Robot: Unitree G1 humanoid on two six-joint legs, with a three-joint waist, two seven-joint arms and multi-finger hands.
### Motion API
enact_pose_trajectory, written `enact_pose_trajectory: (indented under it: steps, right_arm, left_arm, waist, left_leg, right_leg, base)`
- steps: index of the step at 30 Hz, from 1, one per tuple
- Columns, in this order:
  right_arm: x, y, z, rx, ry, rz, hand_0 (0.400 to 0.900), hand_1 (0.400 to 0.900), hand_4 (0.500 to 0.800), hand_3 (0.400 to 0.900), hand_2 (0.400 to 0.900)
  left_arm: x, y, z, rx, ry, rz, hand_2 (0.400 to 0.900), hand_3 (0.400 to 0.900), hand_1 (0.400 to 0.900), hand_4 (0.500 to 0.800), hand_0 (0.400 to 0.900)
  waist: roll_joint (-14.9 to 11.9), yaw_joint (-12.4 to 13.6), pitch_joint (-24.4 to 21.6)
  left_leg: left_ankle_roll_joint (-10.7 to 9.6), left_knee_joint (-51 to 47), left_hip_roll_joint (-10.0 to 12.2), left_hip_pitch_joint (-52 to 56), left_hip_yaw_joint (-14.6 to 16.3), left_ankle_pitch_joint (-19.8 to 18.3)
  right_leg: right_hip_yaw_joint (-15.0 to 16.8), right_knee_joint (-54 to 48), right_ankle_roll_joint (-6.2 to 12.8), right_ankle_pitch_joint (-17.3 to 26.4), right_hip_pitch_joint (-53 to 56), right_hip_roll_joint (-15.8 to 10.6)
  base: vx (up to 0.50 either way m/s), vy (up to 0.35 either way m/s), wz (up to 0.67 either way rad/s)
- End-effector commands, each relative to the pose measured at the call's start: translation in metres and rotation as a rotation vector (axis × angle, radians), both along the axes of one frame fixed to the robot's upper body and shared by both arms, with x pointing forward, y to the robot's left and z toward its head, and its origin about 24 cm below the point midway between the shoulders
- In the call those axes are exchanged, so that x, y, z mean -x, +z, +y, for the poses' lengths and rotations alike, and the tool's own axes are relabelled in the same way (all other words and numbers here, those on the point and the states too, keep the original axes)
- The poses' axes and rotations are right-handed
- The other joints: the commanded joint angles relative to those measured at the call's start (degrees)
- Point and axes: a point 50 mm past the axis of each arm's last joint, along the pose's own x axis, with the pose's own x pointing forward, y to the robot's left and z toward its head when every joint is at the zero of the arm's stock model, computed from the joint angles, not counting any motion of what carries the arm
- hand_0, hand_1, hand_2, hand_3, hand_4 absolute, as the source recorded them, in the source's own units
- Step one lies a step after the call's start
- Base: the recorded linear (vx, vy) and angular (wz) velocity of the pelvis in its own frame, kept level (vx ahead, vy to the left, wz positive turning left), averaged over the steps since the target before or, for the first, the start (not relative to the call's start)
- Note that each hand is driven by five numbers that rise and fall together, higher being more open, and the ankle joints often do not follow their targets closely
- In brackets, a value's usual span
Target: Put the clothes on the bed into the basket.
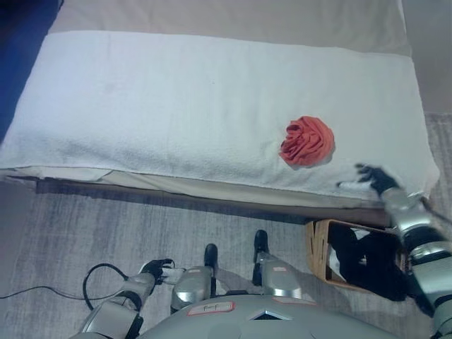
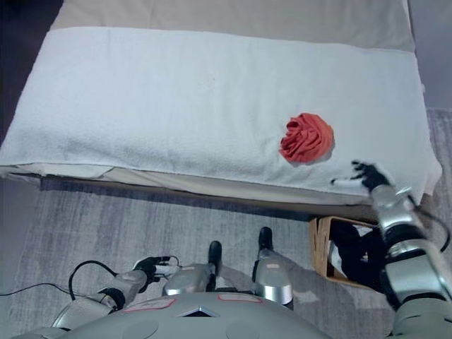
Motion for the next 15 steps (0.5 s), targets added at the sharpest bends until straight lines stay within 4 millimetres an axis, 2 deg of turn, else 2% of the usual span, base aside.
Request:
enact_pose_trajectory:
  steps: [1, 6, 15]
  right_arm:
    - [-0.037, 0.079, -0.014, 0.139, -0.007, -0.237, 0.9, 0.9, 0.8, 0.9, 0.9]
    - [-0.062, 0.12, -0.01, 0.222, 0.0, -0.263, 0.9, 0.9, 0.8, 0.9, 0.9]
    - [-0.091, 0.162, 0.011, 0.24, 0.001, -0.329, 0.9, 0.9, 0.8, 0.9, 0.9]
  left_arm:
    - [-0.003, 0.003, 0.01, -0.05, -0.043, 0.012, 0.9, 0.9, 0.9, 0.8, 0.9]
    - [0.015, -0.001, 0.014, -0.058, -0.044, 0.066, 0.9, 0.9, 0.9, 0.8, 0.9]
    - [0.018, 0.0, 0.018, -0.055, -0.009, 0.061, 0.9, 0.9, 0.9, 0.8, 0.9]
  waist:
    - [-0.22, -0.34, -2.27]
    - [0.21, 0.82, -2.93]
    - [1.86, 2.93, -0.1]
  left_leg:
    - [-3.39, -0.07, 3.82, -1.1, 4.82, -2.6]
    - [-3.36, -1.64, 4.24, -0.13, 5.48, -2.18]
    - [-3.24, -2.22, 3.51, -2.5, 5.05, -0.9]
  right_leg:
    - [1.47, 4.17, 1.78, -5.71, -1.07, -1.85]
    - [1.78, 3.26, 1.59, -5.74, -0.31, -1.48]
    - [2.27, 3.25, 1.61, -4.92, -3.09, -2.01]
  base:
    - [0.06, -0.074, -0.07]
    - [0.04, -0.044, -0.09]
    - [-0.04, -0.005, -0.01]
